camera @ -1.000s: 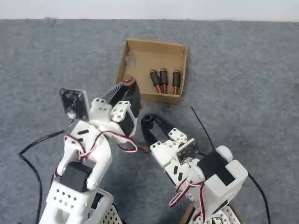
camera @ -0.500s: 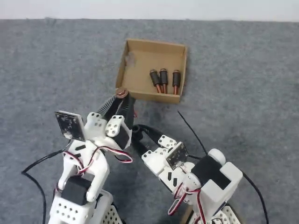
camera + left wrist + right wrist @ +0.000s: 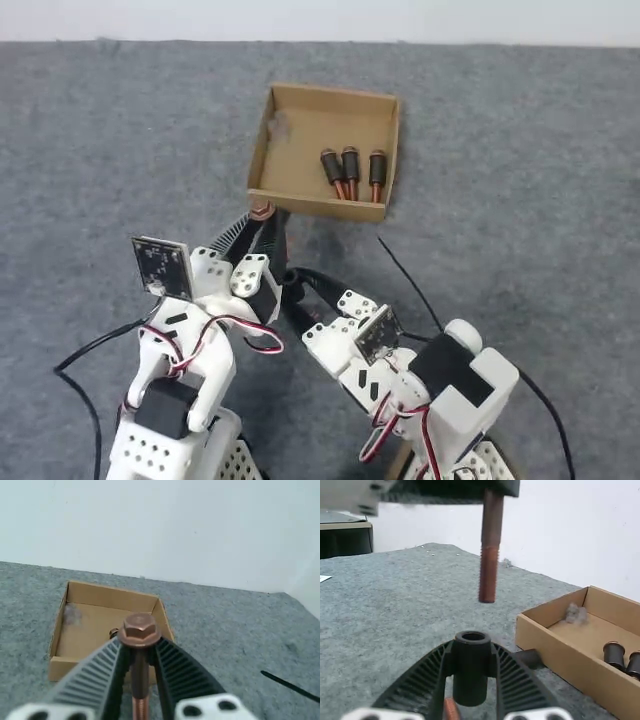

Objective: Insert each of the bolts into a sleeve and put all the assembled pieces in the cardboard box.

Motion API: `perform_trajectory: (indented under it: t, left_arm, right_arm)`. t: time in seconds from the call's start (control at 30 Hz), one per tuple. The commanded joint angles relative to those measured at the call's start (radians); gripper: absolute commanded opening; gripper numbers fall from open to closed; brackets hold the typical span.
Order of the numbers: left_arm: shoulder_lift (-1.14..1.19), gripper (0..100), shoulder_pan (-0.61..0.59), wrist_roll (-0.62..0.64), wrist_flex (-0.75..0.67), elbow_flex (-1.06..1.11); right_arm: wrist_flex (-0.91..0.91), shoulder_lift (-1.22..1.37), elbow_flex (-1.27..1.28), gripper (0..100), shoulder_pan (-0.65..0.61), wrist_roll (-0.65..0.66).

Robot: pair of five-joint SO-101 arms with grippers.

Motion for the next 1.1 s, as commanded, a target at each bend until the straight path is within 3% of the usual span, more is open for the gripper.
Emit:
perform_trajectory:
  t: [0.0,0.37,1.07]
  left_arm:
    - [-0.037,1,0.003,-0.011,0.028,-0.01]
    - [-0.035,1,0.009,-0.009,0.103,-0.008]
    - [-0.037,1,0.066,0.043,0.08,0.064]
  right_arm:
    - [0.004,-0.008,-0.014,0.7,-0.002,0.018]
    - [0.004,-0.008,-0.015,0.7,-0.002,0.02]
    - [-0.001,-0.008,-0.012,0.7,0.019,0.021]
